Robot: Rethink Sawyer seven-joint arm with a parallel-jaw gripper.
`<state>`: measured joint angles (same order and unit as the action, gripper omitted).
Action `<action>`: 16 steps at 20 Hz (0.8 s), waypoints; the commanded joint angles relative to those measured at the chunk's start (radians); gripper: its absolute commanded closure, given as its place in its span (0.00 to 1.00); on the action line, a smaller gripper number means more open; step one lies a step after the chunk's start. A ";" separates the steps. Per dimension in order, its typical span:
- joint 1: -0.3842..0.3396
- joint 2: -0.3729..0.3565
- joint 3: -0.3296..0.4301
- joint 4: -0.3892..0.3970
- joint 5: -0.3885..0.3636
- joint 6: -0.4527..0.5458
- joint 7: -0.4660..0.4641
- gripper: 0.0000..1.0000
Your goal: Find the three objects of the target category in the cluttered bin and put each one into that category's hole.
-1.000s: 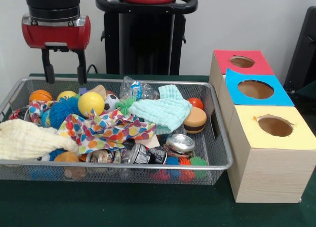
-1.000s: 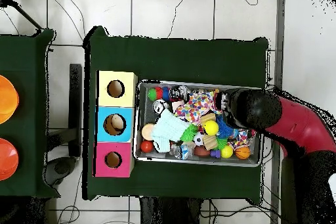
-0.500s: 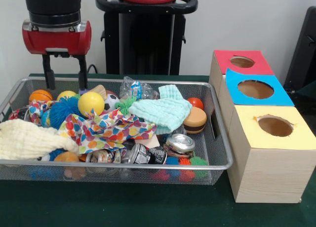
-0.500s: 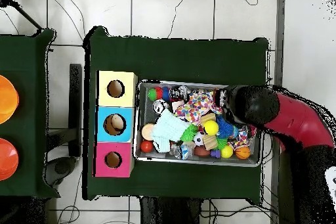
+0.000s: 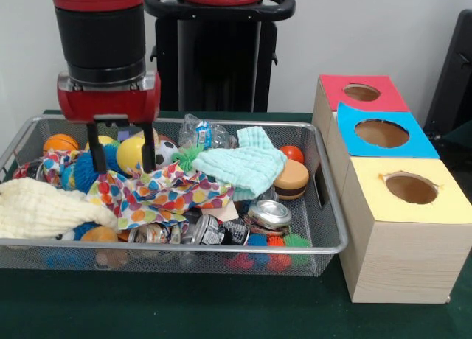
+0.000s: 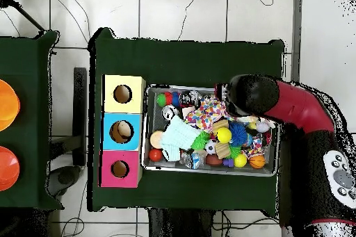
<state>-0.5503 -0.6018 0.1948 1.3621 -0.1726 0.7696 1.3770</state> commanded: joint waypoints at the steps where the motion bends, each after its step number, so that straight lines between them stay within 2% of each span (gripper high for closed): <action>1: 0.026 0.111 0.052 -0.147 0.021 0.128 0.066 0.00; 5: 0.035 0.141 0.052 -0.192 0.026 0.143 0.062 0.00; 16: 0.037 0.150 0.047 -0.207 0.031 0.147 0.053 0.00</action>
<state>-0.5106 -0.4753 0.1950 1.1918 -0.1663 0.8185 1.3770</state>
